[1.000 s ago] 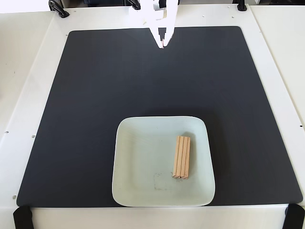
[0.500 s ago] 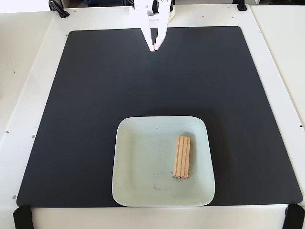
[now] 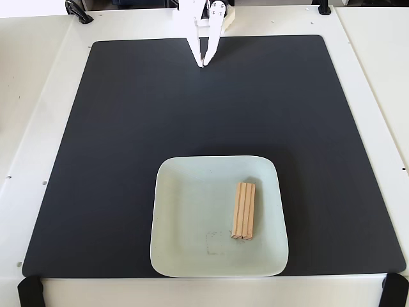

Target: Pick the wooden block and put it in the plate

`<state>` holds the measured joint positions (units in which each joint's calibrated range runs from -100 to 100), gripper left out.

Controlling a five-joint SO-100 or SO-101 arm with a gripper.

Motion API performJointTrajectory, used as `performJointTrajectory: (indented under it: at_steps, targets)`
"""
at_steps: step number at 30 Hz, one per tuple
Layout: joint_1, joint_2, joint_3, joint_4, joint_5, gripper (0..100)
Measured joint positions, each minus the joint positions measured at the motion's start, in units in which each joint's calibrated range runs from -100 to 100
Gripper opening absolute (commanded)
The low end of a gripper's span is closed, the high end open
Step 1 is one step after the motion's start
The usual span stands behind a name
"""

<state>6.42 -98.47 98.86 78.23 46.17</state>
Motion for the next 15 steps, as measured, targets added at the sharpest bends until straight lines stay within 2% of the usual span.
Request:
performJointTrajectory:
  at_steps: [15]
  targets:
    - [-1.2, 0.0, 0.0, 0.0, 0.0, 1]
